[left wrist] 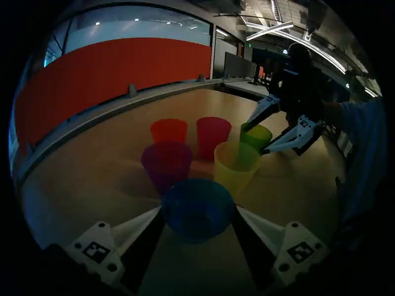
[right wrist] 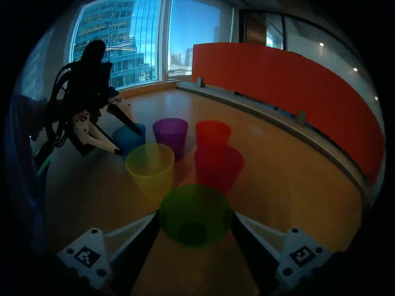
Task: Pour water
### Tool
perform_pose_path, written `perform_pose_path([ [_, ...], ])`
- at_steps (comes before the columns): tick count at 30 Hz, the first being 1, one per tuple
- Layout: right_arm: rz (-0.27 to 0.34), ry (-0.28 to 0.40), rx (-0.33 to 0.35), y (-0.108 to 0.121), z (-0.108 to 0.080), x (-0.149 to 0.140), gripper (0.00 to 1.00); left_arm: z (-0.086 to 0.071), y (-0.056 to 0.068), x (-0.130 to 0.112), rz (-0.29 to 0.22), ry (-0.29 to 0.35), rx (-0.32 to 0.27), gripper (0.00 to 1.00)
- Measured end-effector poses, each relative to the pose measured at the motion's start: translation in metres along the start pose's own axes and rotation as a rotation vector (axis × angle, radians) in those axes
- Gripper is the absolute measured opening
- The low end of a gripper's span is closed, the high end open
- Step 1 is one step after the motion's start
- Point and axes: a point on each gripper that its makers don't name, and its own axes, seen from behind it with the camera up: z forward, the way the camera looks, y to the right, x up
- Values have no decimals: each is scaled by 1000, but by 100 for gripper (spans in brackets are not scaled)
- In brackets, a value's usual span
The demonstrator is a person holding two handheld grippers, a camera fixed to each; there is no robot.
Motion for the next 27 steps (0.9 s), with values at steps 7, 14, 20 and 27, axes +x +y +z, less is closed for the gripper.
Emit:
perform_pose_path([
  [7,-4,-3,-1,1,1,-1,100,0,0,0,3,0,0,88],
  [14,-12,-7,-4,1,3,-3,93,2,-1,0,1,5,-1,88],
  [20,-12,0,1,-1,3,-2,91,2,-2,1,-9,13,-1,88],
  [27,-15,20,-8,-1,0,6,91,2,1,8,-34,38,-11,88],
])
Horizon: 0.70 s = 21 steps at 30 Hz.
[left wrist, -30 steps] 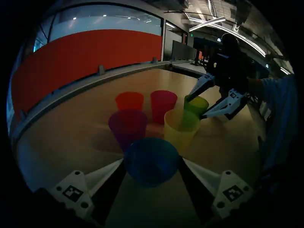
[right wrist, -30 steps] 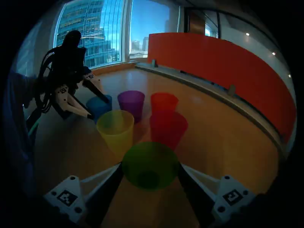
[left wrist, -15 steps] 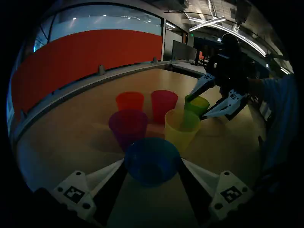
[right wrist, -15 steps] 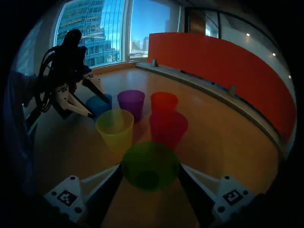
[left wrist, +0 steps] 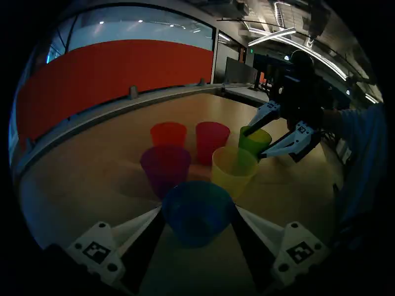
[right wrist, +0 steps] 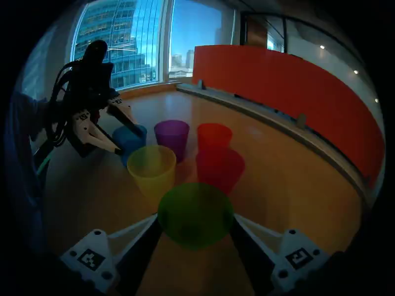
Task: Pour water
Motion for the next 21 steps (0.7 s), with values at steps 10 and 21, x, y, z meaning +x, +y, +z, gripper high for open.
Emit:
perform_pose_path([
  [10,-19,61,-21,0,-12,29,91,-14,3,31,4,92,14,88],
  [21,-20,161,-38,-4,-32,70,91,-42,-1,66,8,216,56,88],
])
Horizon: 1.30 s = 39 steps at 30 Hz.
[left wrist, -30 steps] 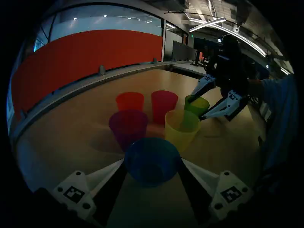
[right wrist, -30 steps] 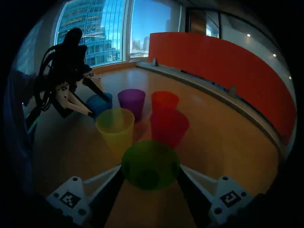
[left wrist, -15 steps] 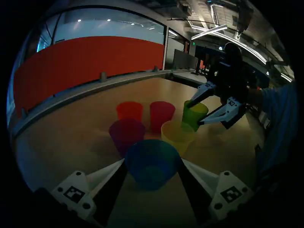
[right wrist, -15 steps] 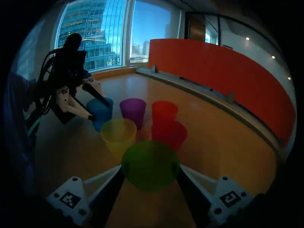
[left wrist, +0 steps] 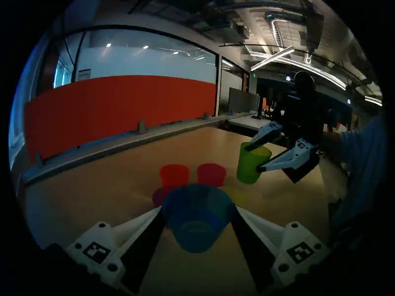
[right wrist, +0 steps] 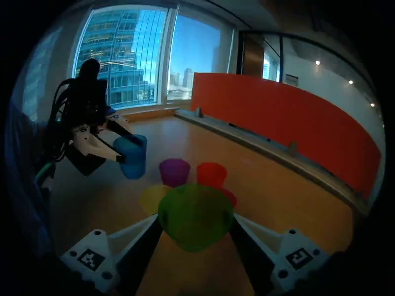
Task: Pour water
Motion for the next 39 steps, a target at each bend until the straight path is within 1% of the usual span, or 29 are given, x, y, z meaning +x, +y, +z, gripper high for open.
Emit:
perform_pose_path([
  [6,1,60,-10,0,-6,22,91,-10,-2,19,-2,60,17,88],
  [12,9,119,-17,-1,-11,41,91,-19,-3,35,8,105,30,88],
  [24,15,217,-25,-3,-19,69,92,-29,1,58,28,166,42,88],
  [33,11,265,-28,-5,-22,86,92,-32,8,69,35,202,36,88],
  [39,9,274,-29,-5,-22,91,92,-35,11,77,39,226,35,88],
])
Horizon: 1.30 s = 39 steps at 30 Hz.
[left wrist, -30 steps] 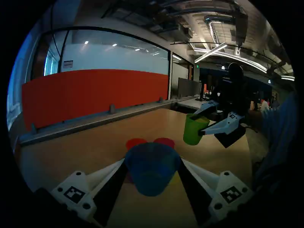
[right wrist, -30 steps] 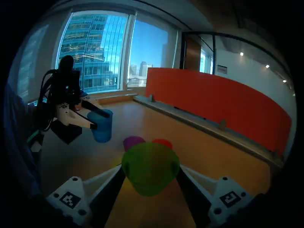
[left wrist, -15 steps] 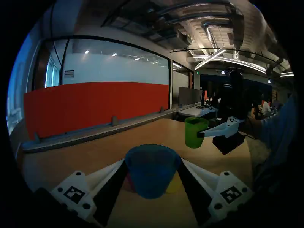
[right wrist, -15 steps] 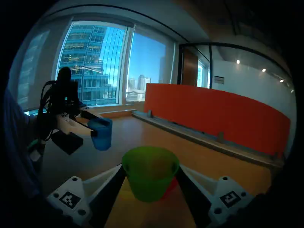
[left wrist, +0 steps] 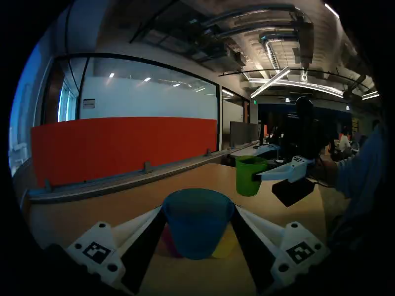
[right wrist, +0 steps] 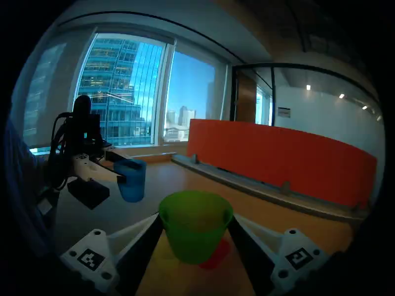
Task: Pour water
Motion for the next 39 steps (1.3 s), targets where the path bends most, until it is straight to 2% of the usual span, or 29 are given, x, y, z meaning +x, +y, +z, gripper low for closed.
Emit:
perform_pose_path([
  [9,-6,4,10,-3,0,4,92,-4,-3,9,22,20,11,88],
  [18,-16,8,32,-11,2,6,91,-8,-7,25,81,35,27,88],
  [30,-13,36,69,-26,10,13,91,-15,-10,45,207,29,65,88],
  [39,-20,41,101,-41,19,13,91,-18,-10,63,326,31,107,88],
])
